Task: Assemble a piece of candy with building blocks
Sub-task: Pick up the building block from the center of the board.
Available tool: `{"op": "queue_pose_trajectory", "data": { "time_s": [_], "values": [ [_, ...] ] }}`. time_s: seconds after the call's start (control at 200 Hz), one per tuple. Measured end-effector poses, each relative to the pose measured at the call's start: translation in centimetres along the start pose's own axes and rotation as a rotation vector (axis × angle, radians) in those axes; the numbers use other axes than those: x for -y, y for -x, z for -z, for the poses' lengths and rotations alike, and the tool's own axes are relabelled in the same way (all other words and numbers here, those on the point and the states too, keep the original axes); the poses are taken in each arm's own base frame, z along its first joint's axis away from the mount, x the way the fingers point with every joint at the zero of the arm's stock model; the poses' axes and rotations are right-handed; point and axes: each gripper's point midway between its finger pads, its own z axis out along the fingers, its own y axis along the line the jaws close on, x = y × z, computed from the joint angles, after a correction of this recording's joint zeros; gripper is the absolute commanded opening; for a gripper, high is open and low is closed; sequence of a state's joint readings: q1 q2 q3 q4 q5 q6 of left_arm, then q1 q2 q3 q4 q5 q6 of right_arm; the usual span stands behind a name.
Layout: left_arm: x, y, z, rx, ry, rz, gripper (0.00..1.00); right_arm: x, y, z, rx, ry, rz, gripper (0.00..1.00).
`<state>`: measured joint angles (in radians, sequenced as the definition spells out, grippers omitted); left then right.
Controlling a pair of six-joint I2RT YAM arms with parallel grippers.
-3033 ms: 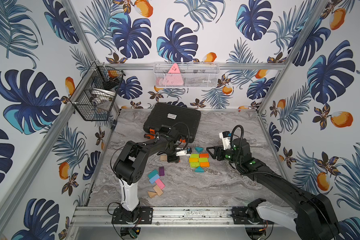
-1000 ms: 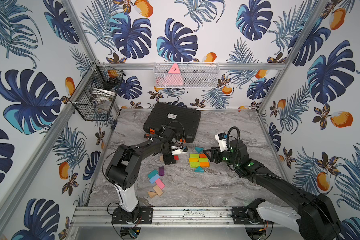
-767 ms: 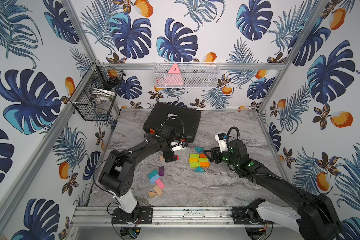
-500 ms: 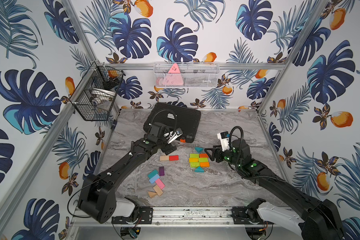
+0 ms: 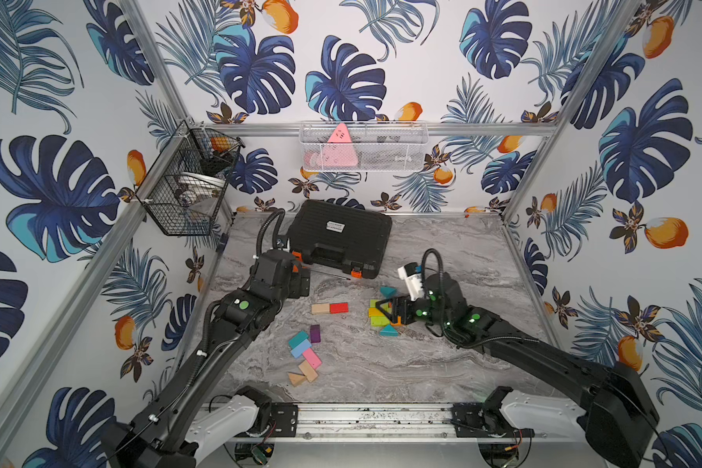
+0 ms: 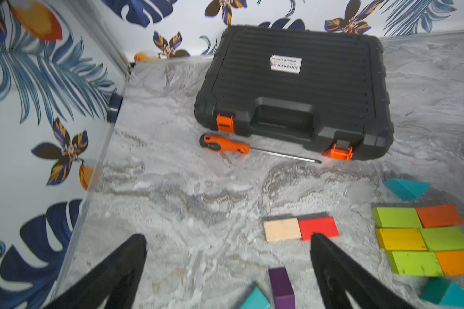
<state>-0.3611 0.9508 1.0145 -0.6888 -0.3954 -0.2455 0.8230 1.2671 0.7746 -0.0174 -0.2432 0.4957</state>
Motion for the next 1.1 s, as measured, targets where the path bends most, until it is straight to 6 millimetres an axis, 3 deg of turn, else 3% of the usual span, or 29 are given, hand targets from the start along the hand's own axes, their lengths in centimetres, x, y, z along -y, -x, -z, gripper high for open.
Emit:
{"op": "queue_pose_trajectory", "data": {
  "time_s": [0.055,0.19,0.25,0.36,0.455,0.61,0.741,0.831,1.101],
  "values": [
    [-0.6,-0.8,0.9,0.004,0.001,0.026,0.99,-1.3,-1.8,-2.0,-0.064,0.008,-0.007,0.7],
    [-2.1,-2.1,2.5,0.036,0.019,0.069,0.98,-2.3,-6.4,-6.9,-0.201,-0.025,-0.053,0.68],
    [-2.5,-2.8,3.0,0.04,0.021,0.082,0.97,-3.9,-8.3,-9.3,-0.265,-0.019,-0.042,0.68],
    [-2.9,-3.1,3.7,0.063,0.012,0.099,0.97,-6.7,-10.2,-12.9,-0.323,-0.003,-0.012,0.65],
    [-3.0,-3.2,3.8,0.067,0.012,0.103,0.97,-7.6,-10.8,-15.1,-0.334,-0.019,0.005,0.63],
    [-2.9,-3.3,3.5,0.058,0.015,0.099,0.97,-7.9,-11.3,-17.1,-0.34,-0.071,0.035,0.59],
    [-2.9,-3.3,3.5,0.058,0.014,0.099,0.97,-7.0,-12.4,-18.7,-0.362,-0.134,0.071,0.58],
    [-2.8,-3.3,3.4,0.058,0.014,0.1,0.97,-7.7,-12.3,-19.7,-0.352,-0.145,0.099,0.57],
    [-2.7,-3.4,3.0,0.041,0.019,0.092,0.97,-7.3,-12.2,-20.2,-0.327,-0.244,0.197,0.46]
  ]
}}
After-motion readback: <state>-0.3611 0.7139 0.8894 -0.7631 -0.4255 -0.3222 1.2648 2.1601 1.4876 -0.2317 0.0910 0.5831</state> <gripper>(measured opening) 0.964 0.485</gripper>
